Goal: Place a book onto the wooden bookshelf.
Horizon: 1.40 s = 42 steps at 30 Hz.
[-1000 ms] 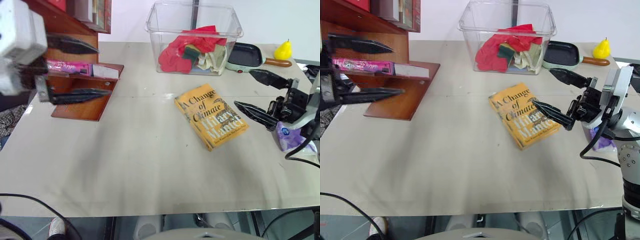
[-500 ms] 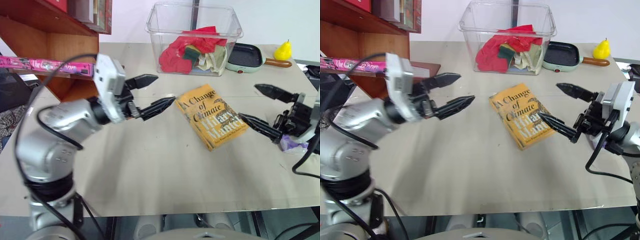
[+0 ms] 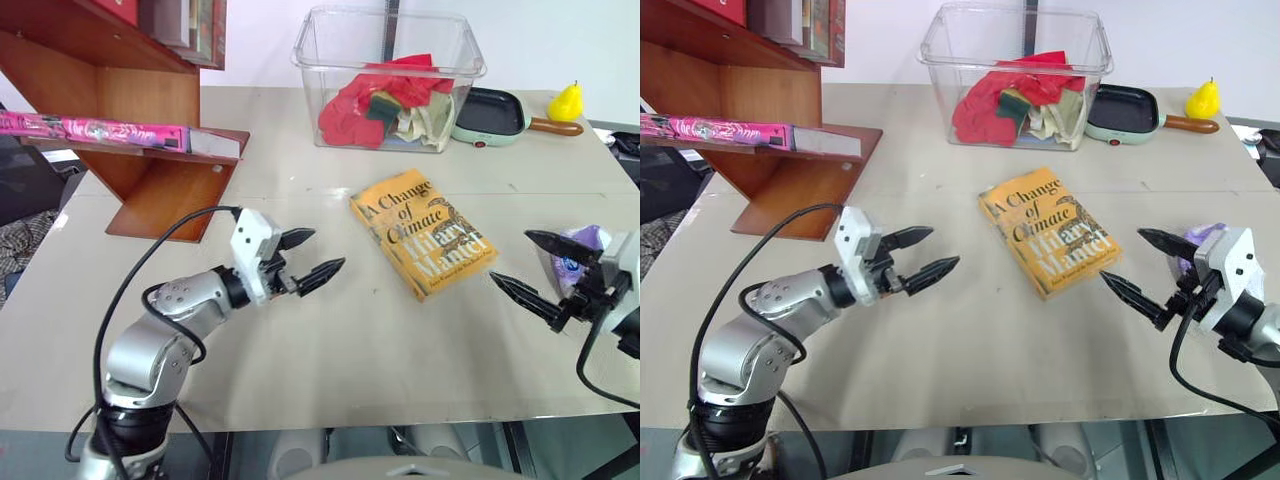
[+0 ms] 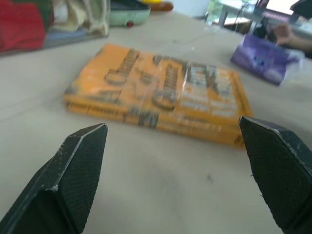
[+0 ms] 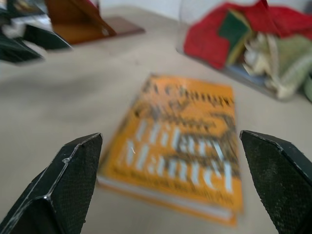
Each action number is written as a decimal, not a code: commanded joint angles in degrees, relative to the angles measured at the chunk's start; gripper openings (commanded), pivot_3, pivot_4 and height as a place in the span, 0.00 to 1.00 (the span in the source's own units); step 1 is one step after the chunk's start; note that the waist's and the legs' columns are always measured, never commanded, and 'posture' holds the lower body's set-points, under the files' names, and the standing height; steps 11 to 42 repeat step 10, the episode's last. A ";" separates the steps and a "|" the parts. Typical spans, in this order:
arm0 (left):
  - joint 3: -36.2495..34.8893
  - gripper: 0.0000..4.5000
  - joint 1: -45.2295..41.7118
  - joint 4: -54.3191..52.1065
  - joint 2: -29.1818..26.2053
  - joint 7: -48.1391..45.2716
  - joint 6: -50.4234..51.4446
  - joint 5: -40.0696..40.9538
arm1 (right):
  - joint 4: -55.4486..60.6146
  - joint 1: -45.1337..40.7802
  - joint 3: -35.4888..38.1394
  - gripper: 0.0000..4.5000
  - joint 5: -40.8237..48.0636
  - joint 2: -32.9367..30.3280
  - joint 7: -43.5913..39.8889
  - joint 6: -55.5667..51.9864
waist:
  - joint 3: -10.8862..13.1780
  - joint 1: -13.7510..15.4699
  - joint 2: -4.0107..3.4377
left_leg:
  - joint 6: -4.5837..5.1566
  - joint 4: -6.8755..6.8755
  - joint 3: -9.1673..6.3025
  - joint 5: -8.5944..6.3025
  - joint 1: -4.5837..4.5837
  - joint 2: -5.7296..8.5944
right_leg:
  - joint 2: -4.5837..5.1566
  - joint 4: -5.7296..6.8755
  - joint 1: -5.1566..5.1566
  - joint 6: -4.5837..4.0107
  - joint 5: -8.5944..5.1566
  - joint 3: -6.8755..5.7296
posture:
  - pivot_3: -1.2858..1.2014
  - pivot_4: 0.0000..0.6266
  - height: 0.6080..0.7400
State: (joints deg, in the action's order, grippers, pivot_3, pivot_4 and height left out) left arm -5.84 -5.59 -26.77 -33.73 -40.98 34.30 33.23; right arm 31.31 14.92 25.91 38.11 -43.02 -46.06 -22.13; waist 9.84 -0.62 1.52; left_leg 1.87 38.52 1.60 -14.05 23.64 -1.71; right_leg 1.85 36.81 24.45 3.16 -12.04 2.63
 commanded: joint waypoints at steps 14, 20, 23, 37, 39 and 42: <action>-11.39 0.99 17.02 0.71 -5.73 -8.20 -7.93 -0.26 | -9.11 9.39 6.81 1.00 -7.64 -0.32 -7.53 8.03 | -0.11 0.08 -0.03 | 0.00 0.00 0.16 -0.01 -0.14 -0.23 | 0.09 -0.05 -0.08 0.20 -0.13 0.01 | 0.52 0.24 1.00; -11.39 0.99 17.02 0.71 -5.73 -8.20 -7.93 -0.26 | -9.11 9.39 6.81 1.00 -7.64 -0.32 -7.53 8.03 | -0.11 0.08 -0.03 | 0.00 0.00 0.16 -0.01 -0.14 -0.23 | 0.09 -0.05 -0.08 0.20 -0.13 0.01 | 0.52 0.24 1.00; -11.39 0.99 17.02 0.71 -5.73 -8.20 -7.93 -0.26 | -9.11 9.39 6.81 1.00 -7.64 -0.32 -7.53 8.03 | -0.11 0.08 -0.03 | 0.00 0.00 0.16 -0.01 -0.14 -0.23 | 0.09 -0.05 -0.08 0.20 -0.13 0.01 | 0.52 0.24 1.00; -11.39 0.99 17.02 0.71 -5.73 -8.20 -7.93 -0.26 | -9.11 9.39 6.81 1.00 -7.64 -0.32 -7.53 8.03 | -0.11 0.08 -0.03 | 0.00 0.00 0.16 -0.01 -0.14 -0.23 | 0.09 -0.05 -0.08 0.20 -0.13 0.01 | 0.52 0.24 1.00; -11.39 0.99 17.02 0.71 -5.73 -8.20 -7.93 -0.26 | -9.11 9.39 6.81 1.00 -7.64 -0.32 -7.53 8.03 | -0.11 0.08 -0.03 | 0.00 0.00 0.16 -0.01 -0.14 -0.23 | 0.09 -0.05 -0.08 0.20 -0.13 0.01 | 0.52 0.24 1.00; -11.39 0.99 17.02 0.71 -5.73 -8.20 -7.93 -0.26 | -9.11 9.39 6.81 1.00 -7.64 -0.32 -7.53 8.03 | -0.11 0.08 -0.03 | 0.00 0.00 0.16 -0.01 -0.14 -0.23 | 0.09 -0.05 -0.08 0.20 -0.13 0.01 | 0.52 0.24 1.00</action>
